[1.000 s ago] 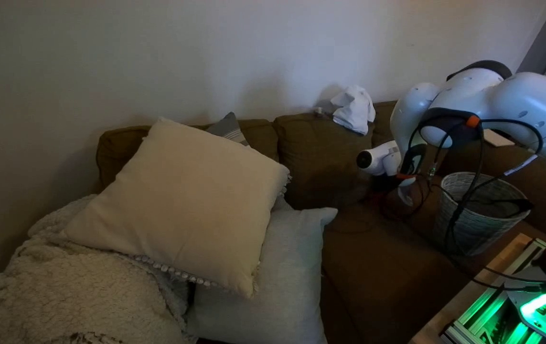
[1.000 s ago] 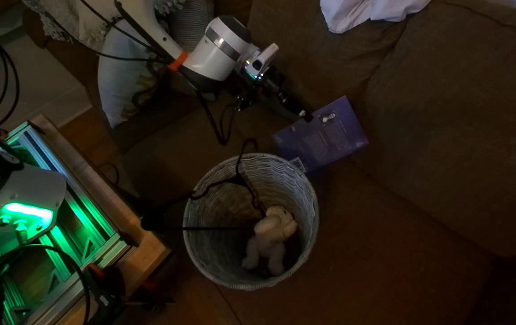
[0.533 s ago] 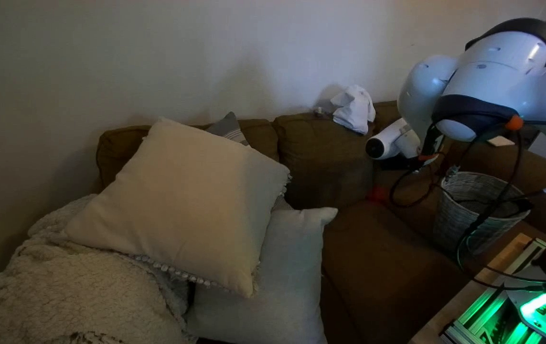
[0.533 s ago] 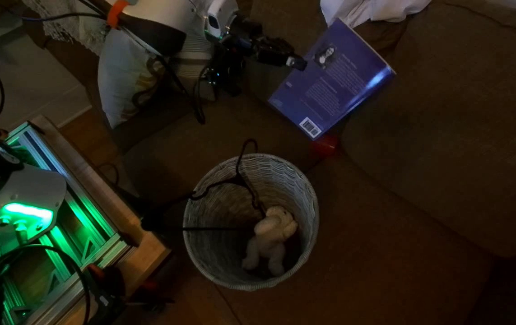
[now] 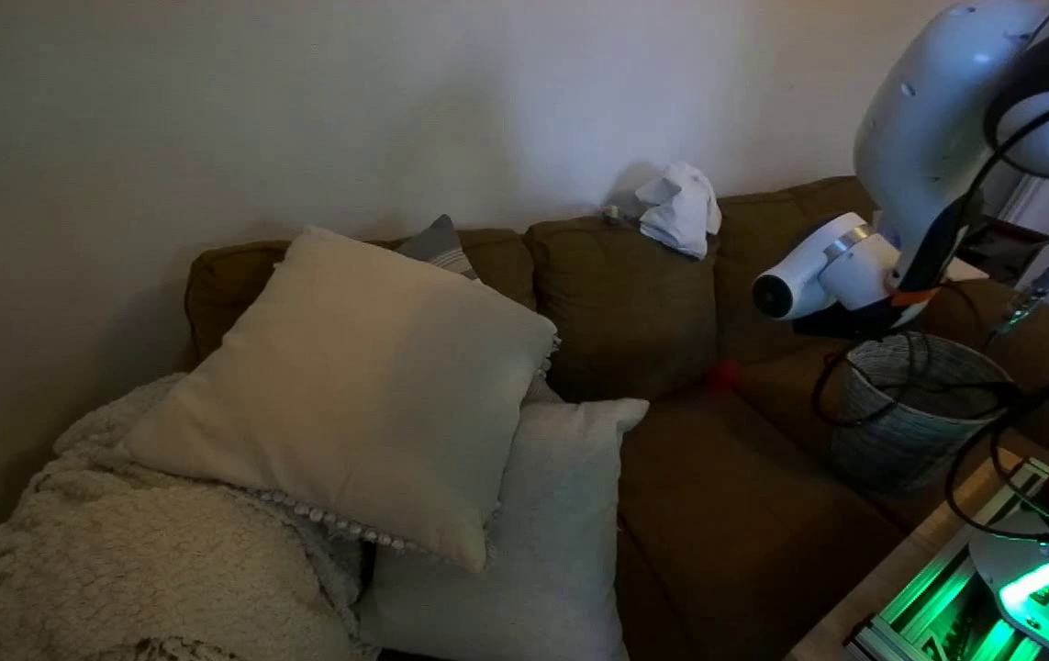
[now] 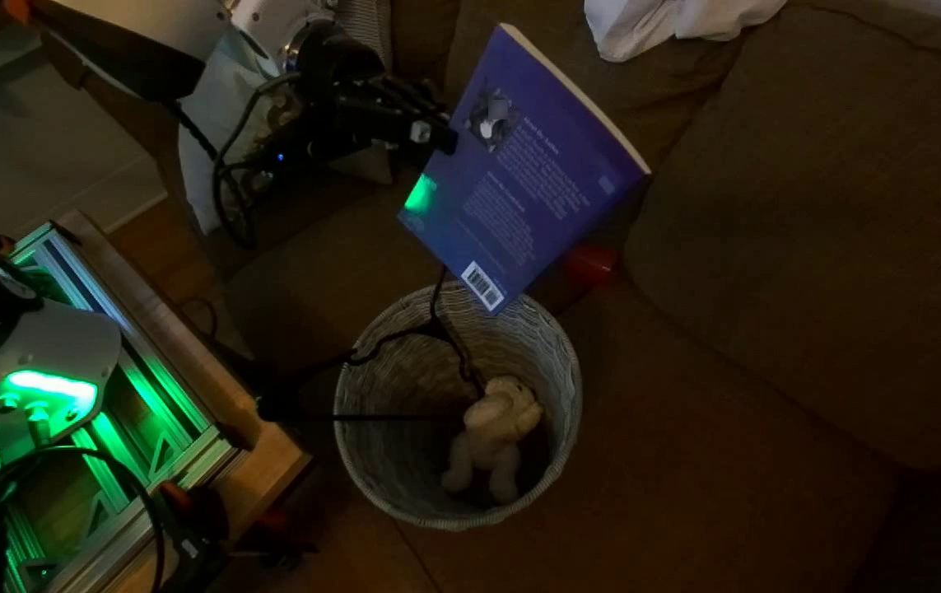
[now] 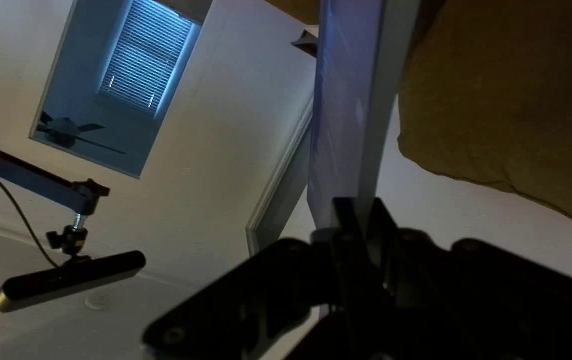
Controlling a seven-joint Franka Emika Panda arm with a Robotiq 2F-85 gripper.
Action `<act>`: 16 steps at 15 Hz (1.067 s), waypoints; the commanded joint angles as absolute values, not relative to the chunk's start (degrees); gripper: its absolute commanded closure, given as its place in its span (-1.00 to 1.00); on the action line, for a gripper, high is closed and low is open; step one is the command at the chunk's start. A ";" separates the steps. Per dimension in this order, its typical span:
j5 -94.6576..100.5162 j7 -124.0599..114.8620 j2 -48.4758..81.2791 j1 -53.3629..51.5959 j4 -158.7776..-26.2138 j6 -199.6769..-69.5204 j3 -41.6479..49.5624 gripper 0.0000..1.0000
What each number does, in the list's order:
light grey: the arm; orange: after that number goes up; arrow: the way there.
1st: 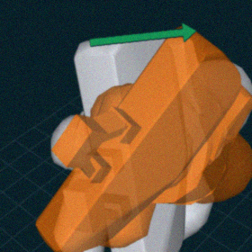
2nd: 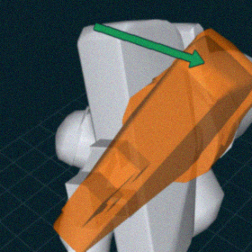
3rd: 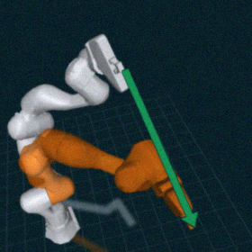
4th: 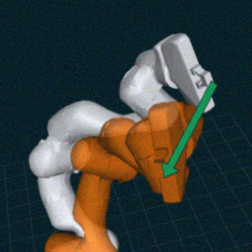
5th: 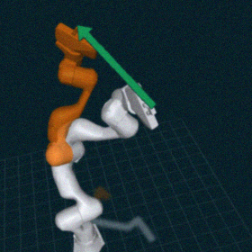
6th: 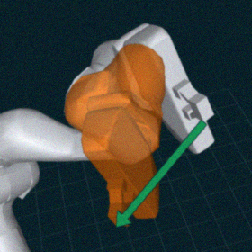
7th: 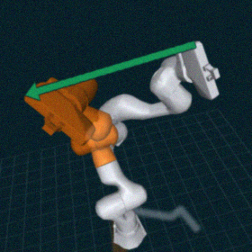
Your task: Put the book in the basket
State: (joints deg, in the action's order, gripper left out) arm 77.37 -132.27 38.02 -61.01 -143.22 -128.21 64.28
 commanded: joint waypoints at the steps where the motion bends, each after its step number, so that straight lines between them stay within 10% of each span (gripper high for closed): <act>1: 90.96 -138.19 28.17 -68.36 -155.21 -131.96 76.47 0.95; 2: 95.56 -140.37 29.11 -71.95 -157.16 -135.57 81.52 0.95; 3: 100.06 -142.92 31.12 -73.91 -158.34 -140.72 85.60 0.31; 12: 131.34 -156.13 29.78 -83.26 -156.04 -148.34 96.74 -0.92; 14: 128.71 -154.12 29.86 -83.08 -156.10 -148.25 96.96 -0.72; 16: 129.14 -154.19 29.96 -84.60 -155.34 -148.25 95.14 -0.98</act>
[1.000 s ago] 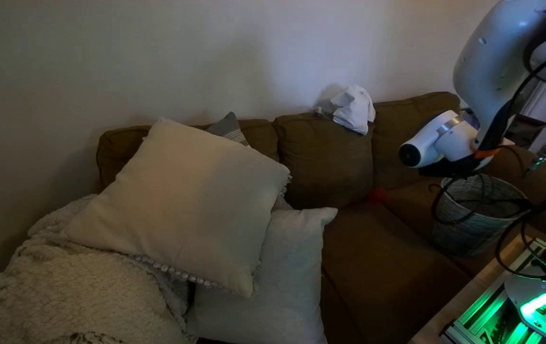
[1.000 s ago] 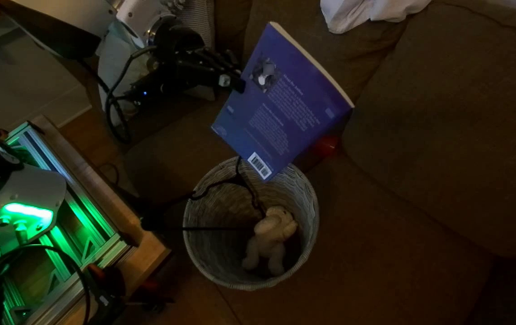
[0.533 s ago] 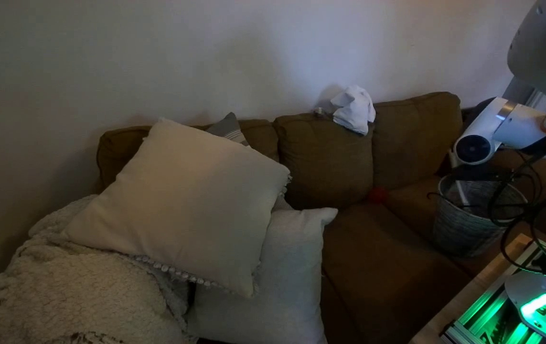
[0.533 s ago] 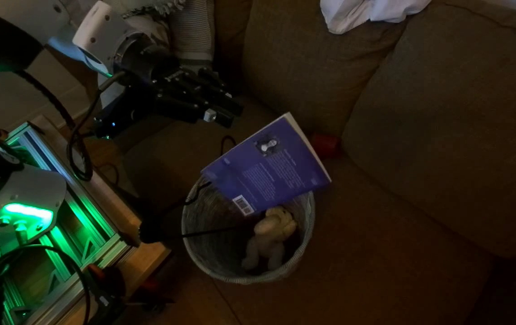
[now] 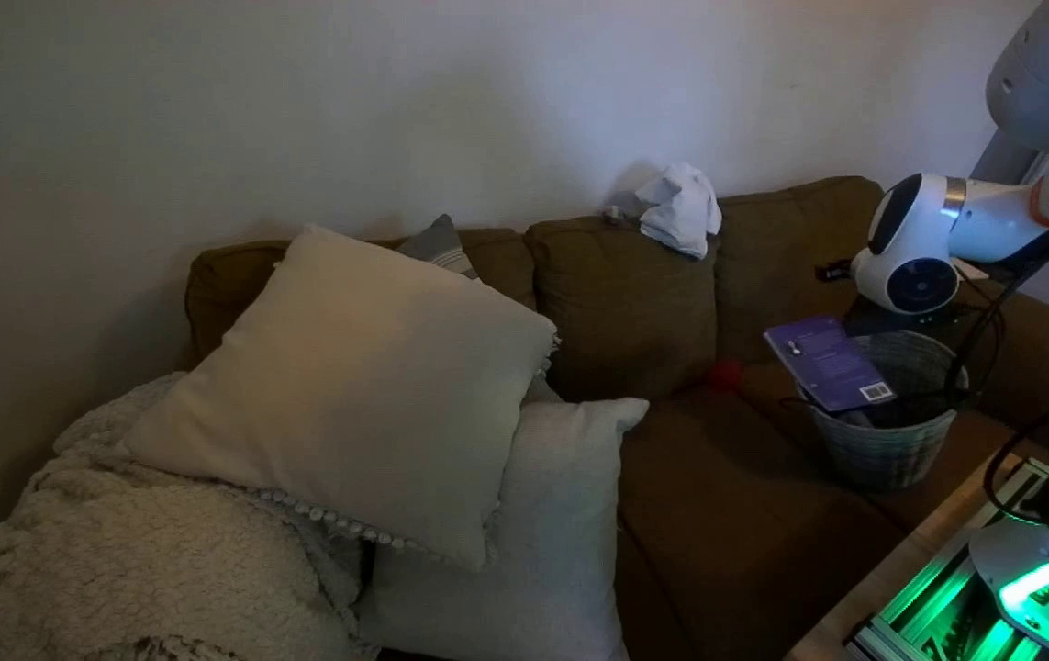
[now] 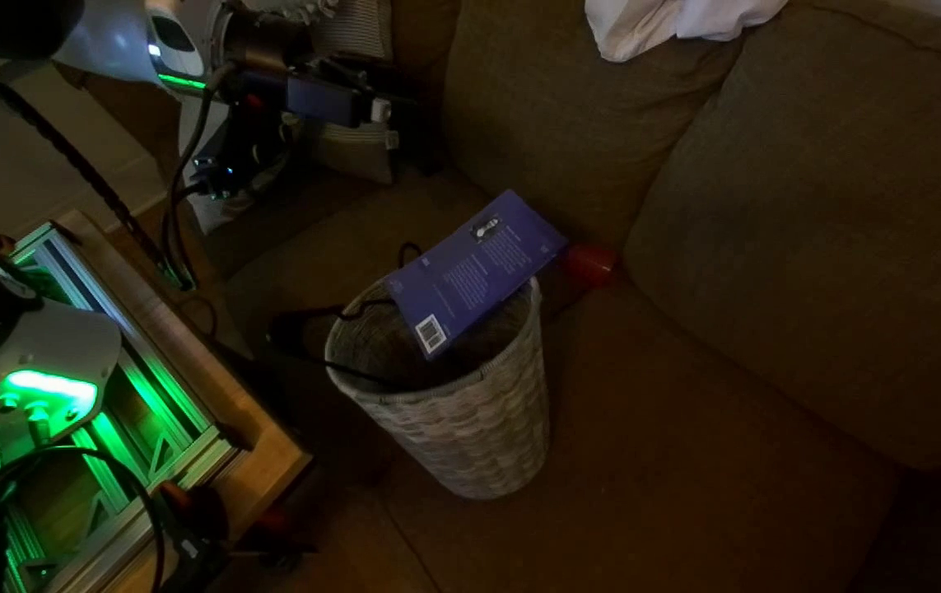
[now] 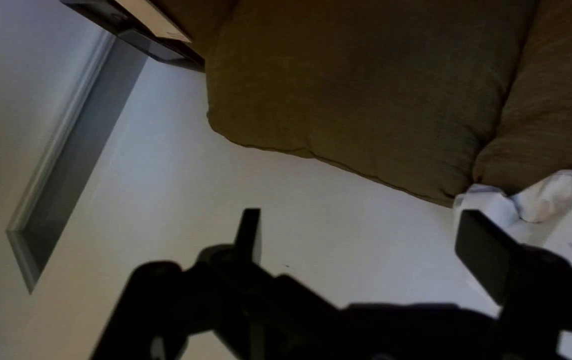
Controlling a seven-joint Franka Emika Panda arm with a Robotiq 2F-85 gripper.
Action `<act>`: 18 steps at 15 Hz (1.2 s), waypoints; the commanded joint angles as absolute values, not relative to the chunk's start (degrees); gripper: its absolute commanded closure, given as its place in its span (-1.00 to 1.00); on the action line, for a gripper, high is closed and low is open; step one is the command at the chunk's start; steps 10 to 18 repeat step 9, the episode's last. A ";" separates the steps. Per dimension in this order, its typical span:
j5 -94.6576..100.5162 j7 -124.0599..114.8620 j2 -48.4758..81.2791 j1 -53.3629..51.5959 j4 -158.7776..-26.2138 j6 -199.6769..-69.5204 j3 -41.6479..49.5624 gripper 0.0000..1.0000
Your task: Put the book in the basket
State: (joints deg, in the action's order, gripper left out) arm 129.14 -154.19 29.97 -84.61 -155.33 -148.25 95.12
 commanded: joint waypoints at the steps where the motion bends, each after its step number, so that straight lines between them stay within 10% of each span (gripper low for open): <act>1: 129.19 -154.19 30.05 -84.86 -155.25 -148.25 94.82 -0.99; 18: 129.68 -154.19 30.05 -84.68 -155.23 -148.25 94.77 -0.99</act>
